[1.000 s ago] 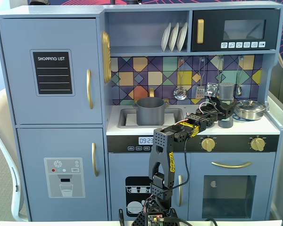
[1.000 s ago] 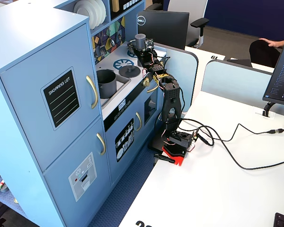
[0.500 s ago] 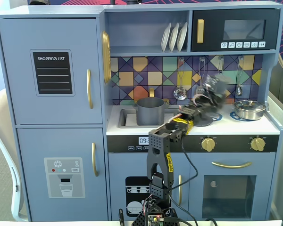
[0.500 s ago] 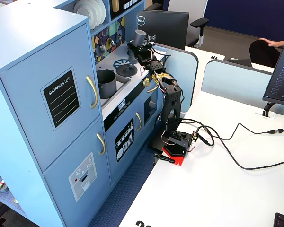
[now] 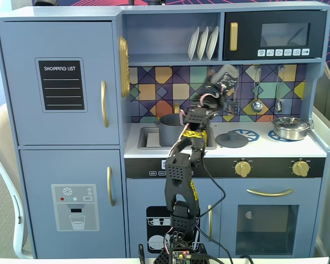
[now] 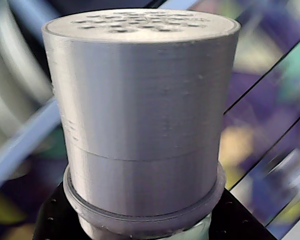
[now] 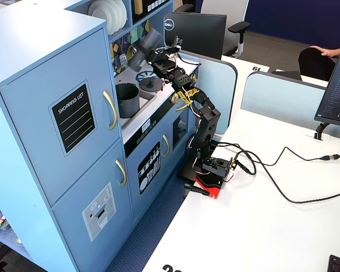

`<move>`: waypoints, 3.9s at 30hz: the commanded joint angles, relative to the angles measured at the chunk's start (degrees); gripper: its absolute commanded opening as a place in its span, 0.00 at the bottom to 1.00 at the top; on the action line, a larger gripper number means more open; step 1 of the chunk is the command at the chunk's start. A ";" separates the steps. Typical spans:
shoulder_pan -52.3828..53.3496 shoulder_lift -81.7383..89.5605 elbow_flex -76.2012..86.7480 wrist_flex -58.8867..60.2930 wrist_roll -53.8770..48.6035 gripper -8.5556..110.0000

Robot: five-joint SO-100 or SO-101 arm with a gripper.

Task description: Put salt in the gray recipient

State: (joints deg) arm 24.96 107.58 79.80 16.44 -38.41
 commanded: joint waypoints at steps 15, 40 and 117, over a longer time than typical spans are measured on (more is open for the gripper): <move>-19.07 11.16 -3.34 13.97 48.34 0.07; -26.89 2.99 -6.94 6.24 93.96 0.07; -24.26 4.48 6.94 2.37 94.13 0.07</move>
State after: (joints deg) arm -0.53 107.23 85.43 20.48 56.69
